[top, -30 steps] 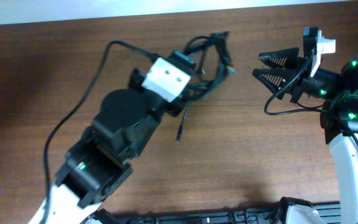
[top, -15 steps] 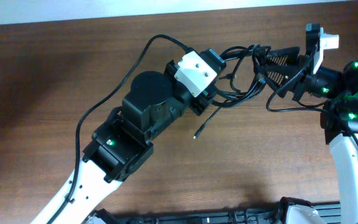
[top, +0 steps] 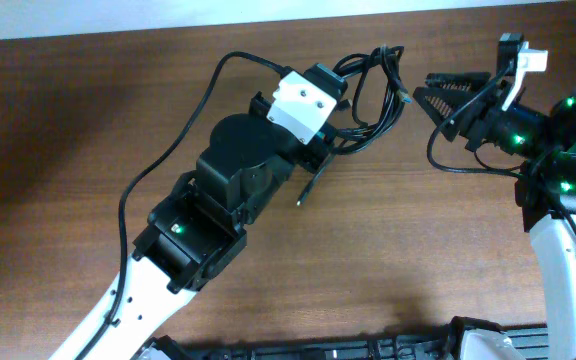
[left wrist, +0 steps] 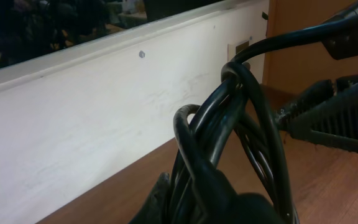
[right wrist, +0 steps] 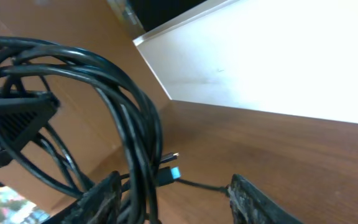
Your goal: Untangle cables
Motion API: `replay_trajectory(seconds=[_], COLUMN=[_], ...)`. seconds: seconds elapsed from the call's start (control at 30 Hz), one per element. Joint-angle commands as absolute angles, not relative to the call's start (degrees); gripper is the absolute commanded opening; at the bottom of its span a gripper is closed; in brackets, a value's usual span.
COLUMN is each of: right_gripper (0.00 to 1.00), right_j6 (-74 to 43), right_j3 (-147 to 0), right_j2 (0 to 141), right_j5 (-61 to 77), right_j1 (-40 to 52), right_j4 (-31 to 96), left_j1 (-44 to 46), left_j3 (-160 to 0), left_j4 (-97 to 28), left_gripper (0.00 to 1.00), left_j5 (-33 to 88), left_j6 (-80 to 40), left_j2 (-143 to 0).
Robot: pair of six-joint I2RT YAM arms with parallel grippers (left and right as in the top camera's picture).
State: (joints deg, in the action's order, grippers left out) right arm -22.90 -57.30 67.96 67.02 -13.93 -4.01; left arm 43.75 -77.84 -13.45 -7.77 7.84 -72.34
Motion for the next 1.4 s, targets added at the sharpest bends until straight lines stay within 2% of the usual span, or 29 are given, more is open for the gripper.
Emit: replay_trajectory(seconds=[0.0, 0.13, 0.27, 0.67, 0.8, 1.37], right_gripper=[0.48, 0.45, 0.50, 0.50, 0.54, 0.54], right_j6=[-18.59, -15.38, -13.52, -13.45, -13.50, -13.50], right_j3=[-57.32, -57.32, -57.32, -57.32, -57.32, -57.32], right_j2=[67.31, 67.31, 67.31, 67.33, 67.33, 67.77], right_j5=[66.92, 71.96, 74.89, 73.71, 72.25, 76.51], right_j1=[-13.78, -13.72, -12.19, -10.94, -10.94, -10.87], right_j4=[-3.88, -4.05, -6.70, -10.09, -10.11, -9.34], left_j1=[43.75, 43.72, 43.75, 43.75, 43.75, 43.75], left_j3=[-78.37, -78.37, -78.37, -78.37, -78.37, -78.37], left_j4=[-12.69, -12.69, -12.67, -12.43, -12.45, -9.52], left_gripper=[0.00, 0.00, 0.00, 0.00, 0.00, 0.00], left_j5=[-6.59, -5.76, -2.28, 2.33, 4.73, 9.08], left_j6=[6.35, 4.54, 4.49, 4.47, 4.47, 4.10], left_j2=[-72.20, -72.55, -73.73, -74.48, -74.48, -74.48])
